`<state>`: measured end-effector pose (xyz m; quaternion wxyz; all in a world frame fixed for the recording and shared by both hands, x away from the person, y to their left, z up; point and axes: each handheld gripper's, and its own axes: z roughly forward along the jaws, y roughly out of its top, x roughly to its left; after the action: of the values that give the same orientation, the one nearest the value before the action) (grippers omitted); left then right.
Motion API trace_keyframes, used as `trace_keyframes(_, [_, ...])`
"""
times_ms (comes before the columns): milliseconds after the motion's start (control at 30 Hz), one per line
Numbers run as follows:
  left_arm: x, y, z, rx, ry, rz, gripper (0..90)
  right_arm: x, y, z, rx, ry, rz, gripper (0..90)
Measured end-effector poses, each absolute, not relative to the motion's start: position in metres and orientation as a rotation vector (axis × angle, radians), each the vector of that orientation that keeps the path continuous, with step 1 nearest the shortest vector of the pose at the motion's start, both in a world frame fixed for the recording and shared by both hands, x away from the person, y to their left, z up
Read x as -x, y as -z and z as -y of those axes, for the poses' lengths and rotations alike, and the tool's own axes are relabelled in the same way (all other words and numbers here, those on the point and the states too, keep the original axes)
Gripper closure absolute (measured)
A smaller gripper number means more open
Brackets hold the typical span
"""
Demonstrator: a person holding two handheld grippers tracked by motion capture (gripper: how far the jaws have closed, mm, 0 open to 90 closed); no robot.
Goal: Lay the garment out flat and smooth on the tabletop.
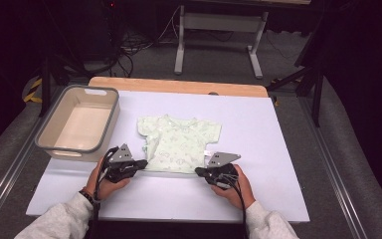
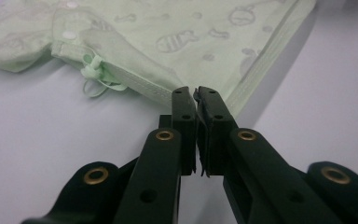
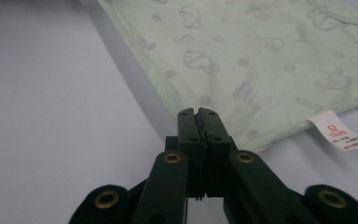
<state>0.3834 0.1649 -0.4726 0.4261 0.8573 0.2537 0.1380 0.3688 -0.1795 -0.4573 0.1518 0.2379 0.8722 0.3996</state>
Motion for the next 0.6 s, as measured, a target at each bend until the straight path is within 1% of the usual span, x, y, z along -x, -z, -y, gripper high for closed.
trace_keyframes(67, [-0.381, 0.475, -0.166, -2.145, -0.375, -0.65, 84.6, -0.365, 0.457, 0.18, -0.675, -1.142, -2.507, 88.7])
trace_keyframes(133, [-0.379, 0.477, -0.168, -2.151, -0.37, -0.653, 83.0, -0.363, 0.459, 0.181, -0.68, -1.135, -2.514, 86.0])
trace_keyframes(300, [-0.372, 0.477, -0.168, -2.156, -0.372, -0.631, 81.3, -0.361, 0.459, 0.187, -0.693, -1.133, -2.497, 84.5])
trace_keyframes(333, [-0.371, 0.476, -0.168, -2.156, -0.376, -0.629, 79.8, -0.36, 0.458, 0.19, -0.702, -1.142, -2.481, 83.5])
trace_keyframes(400, [-0.369, 0.472, -0.169, -2.138, -0.386, -0.61, 78.5, -0.359, 0.455, 0.193, -0.71, -1.165, -2.444, 81.2])
trace_keyframes(500, [-0.37, 0.466, -0.171, -2.096, -0.411, -0.586, 75.8, -0.358, 0.451, 0.195, -0.702, -1.199, -2.391, 81.3])
trace_keyframes(600, [-0.373, 0.462, -0.17, -2.075, -0.425, -0.572, 79.2, -0.359, 0.451, 0.195, -0.701, -1.208, -2.374, 82.5])
